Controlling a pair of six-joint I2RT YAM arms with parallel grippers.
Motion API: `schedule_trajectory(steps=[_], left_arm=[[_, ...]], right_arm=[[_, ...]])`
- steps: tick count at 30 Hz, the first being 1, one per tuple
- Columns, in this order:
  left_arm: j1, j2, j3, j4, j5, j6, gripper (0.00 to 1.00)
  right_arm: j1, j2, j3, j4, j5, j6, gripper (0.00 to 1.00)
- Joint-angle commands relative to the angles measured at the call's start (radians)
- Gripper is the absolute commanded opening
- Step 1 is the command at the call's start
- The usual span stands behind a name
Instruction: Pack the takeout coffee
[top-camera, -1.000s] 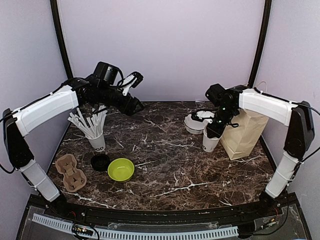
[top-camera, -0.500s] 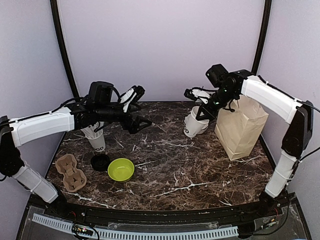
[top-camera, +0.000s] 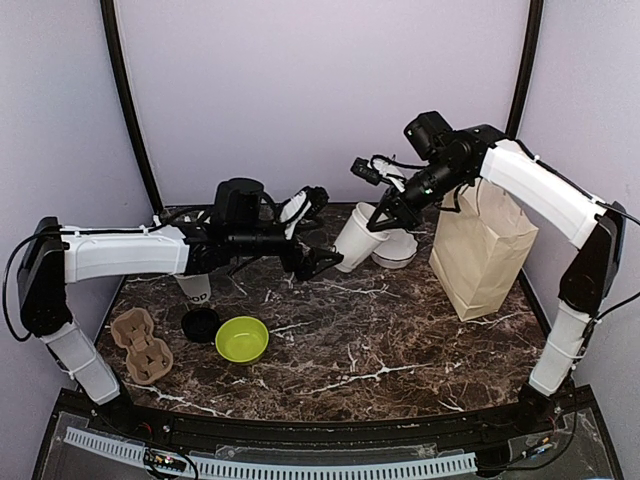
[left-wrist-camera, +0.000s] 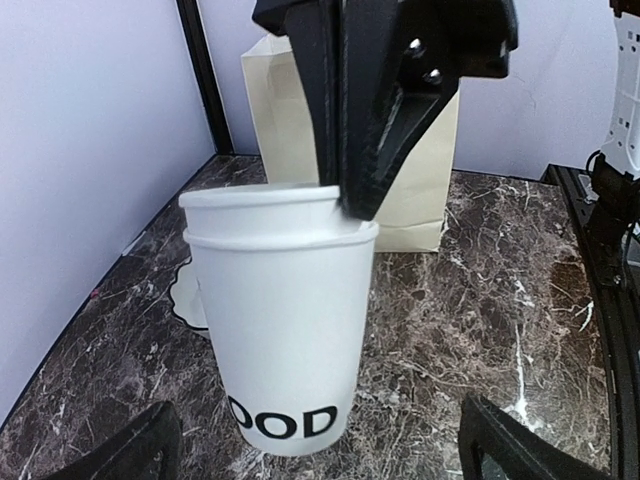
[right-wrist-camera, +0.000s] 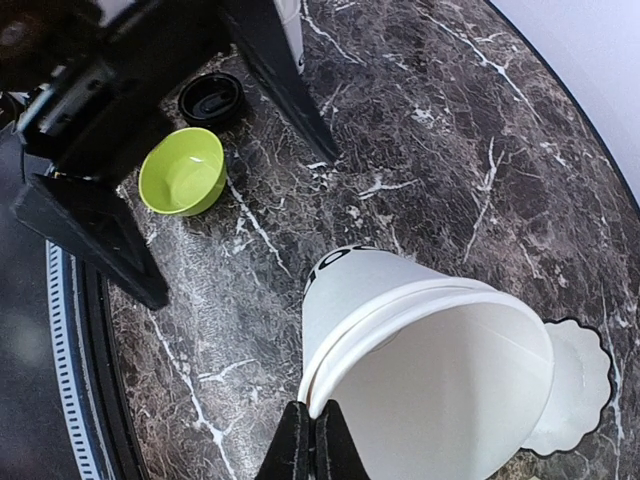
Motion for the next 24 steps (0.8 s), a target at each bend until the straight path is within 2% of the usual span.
schedule_trajectory(steps=[1, 15, 24], left_arm=[[-0.006, 0.051, 0.014, 0.087, -0.018, 0.01, 0.99], [-0.006, 0.186, 0.091, 0.06, 0.039, 0.059, 0.99], [-0.005, 0.203, 0.089, 0.041, 0.077, 0.09, 0.99]], right_arm=[[0.018, -0.012, 0.032, -0.027, -0.09, -0.029, 0.0], [0.025, -0.024, 0.043, -0.056, -0.134, -0.07, 0.0], [0.025, -0.019, 0.057, -0.039, -0.121, -0.076, 0.0]])
